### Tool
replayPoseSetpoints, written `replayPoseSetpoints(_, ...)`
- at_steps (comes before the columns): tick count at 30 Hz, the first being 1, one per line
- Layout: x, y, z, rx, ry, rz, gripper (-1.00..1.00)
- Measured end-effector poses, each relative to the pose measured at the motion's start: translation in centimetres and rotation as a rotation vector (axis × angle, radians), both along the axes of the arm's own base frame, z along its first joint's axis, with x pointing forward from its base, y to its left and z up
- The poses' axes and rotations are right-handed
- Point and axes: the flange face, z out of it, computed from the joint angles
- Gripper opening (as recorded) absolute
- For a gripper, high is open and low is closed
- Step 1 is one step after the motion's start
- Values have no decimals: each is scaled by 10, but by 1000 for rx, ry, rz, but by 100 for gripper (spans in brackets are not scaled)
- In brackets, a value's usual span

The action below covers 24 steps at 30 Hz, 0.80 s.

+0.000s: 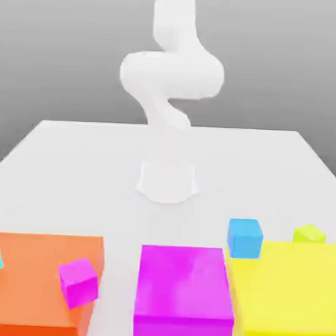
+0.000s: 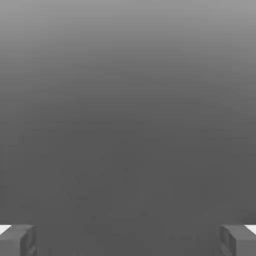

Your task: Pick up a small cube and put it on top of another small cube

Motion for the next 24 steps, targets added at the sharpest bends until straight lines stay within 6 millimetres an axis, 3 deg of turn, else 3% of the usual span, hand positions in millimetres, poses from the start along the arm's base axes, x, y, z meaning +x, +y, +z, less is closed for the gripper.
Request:
replayPoseSetpoints(5, 37, 73, -88, -126, 116, 323, 0)
replayPoseSetpoints(11, 36, 165, -197, -280, 226, 711, 0)
replayPoseSetpoints(14, 19, 207, -252, -360, 272, 909, 0)
replayPoseSetpoints(18, -18, 253, -324, -469, 326, 1174, 0)
replayPoseSetpoints(24, -102, 302, -425, -645, 389, 1596, 0)
